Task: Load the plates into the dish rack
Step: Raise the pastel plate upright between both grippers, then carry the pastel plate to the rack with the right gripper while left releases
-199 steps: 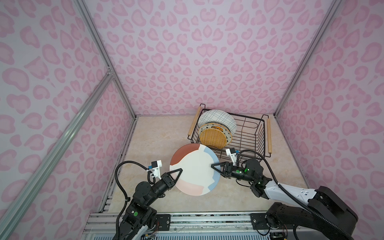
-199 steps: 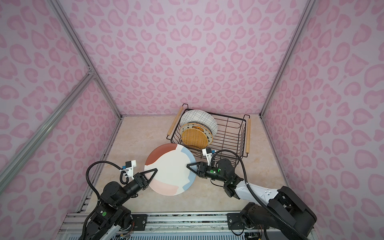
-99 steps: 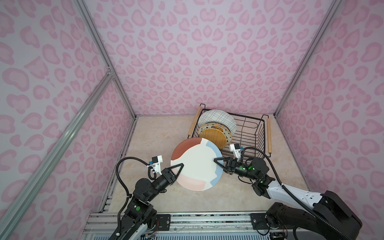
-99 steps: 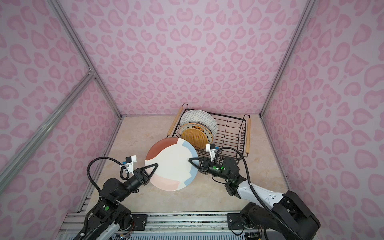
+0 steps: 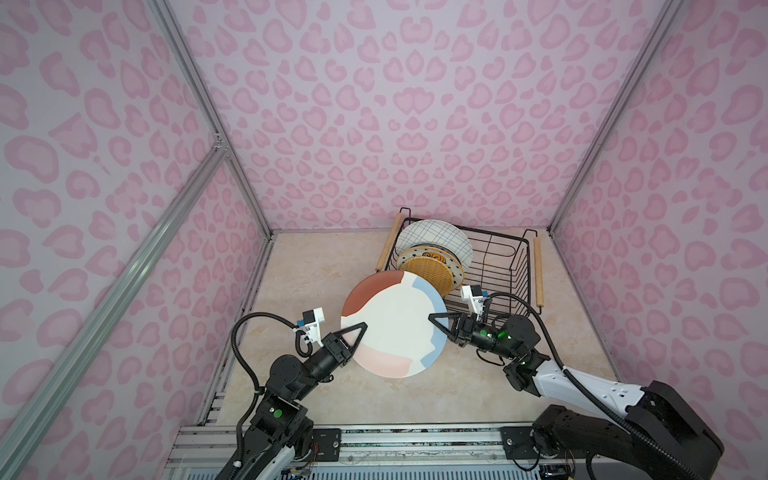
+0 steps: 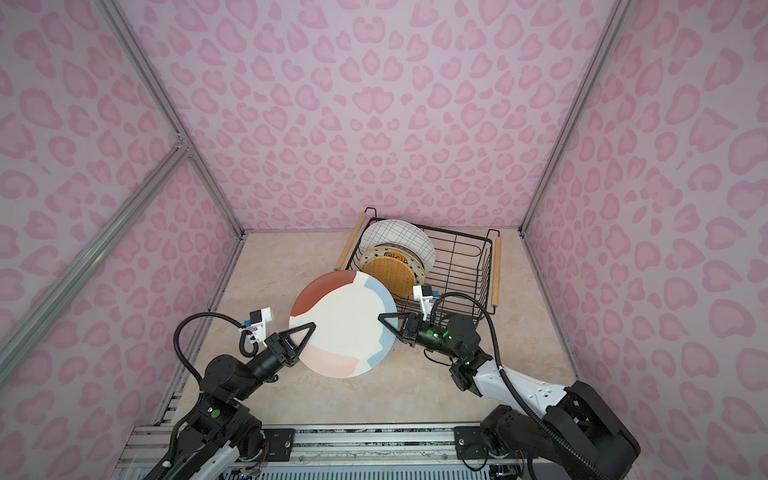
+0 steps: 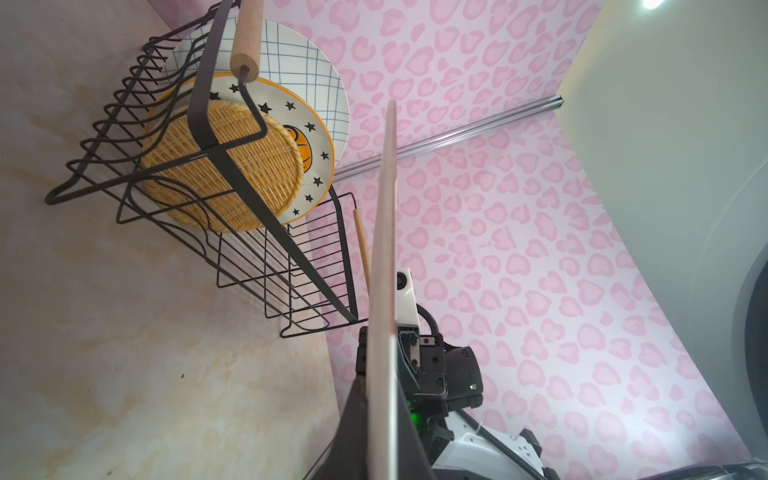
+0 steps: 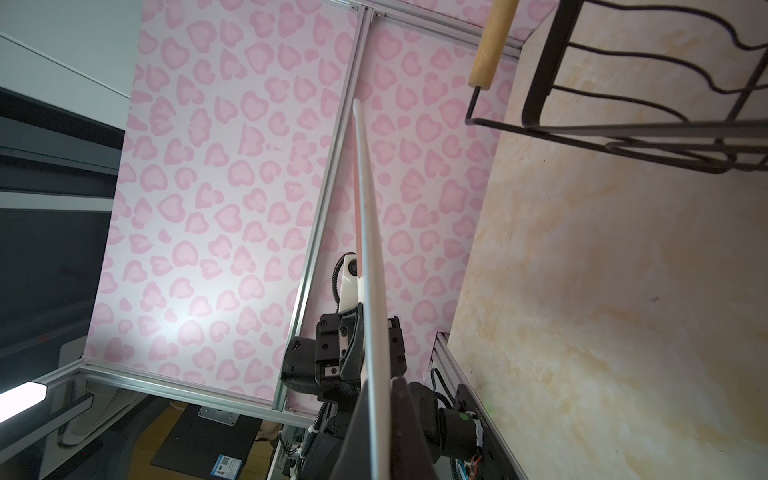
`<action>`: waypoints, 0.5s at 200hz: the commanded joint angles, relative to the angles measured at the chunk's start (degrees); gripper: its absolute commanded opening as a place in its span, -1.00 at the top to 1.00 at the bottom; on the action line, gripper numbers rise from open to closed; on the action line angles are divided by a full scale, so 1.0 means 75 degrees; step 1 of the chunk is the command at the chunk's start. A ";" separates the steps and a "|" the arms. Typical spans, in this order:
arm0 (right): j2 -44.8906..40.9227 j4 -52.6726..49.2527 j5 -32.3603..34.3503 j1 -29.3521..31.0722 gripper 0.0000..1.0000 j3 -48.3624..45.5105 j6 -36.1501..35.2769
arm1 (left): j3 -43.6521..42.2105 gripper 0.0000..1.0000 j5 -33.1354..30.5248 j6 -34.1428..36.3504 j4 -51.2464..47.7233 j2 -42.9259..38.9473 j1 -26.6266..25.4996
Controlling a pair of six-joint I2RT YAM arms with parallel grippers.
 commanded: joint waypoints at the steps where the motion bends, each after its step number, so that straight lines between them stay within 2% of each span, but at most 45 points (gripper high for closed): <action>1: 0.0025 0.0559 0.0027 0.0001 1.00 0.0155 0.0149 | 0.0139 0.92 -0.0090 0.0486 0.0064 0.0087 0.0006; 14: 0.0048 0.0550 0.0050 -0.0004 1.00 0.0208 0.0149 | 0.0163 0.89 -0.0104 0.0531 0.0059 0.0146 0.0006; 29: 0.0066 0.0508 0.0054 -0.0038 1.00 0.0278 0.0127 | 0.0207 0.59 -0.0105 0.0587 0.0055 0.0222 0.0006; 51: 0.0083 0.0437 -0.0007 -0.0247 1.00 0.0398 0.0093 | 0.0477 -0.12 0.0060 0.0923 -0.0009 0.0286 0.0006; 71: -0.0057 0.0096 -0.0194 -0.0599 1.00 0.0739 -0.0083 | 0.1073 -0.77 0.0142 0.1578 -0.0674 0.0246 0.0006; 75: -0.0115 -0.0026 -0.0214 -0.0668 1.00 0.0831 -0.0151 | 0.1199 -0.99 0.0153 0.1718 -0.0811 0.0205 0.0006; 100: -0.0429 -0.1385 -0.0430 -0.1157 1.00 0.1677 -0.0893 | 0.2152 -0.96 0.0108 0.2744 -0.1975 -0.0008 0.0006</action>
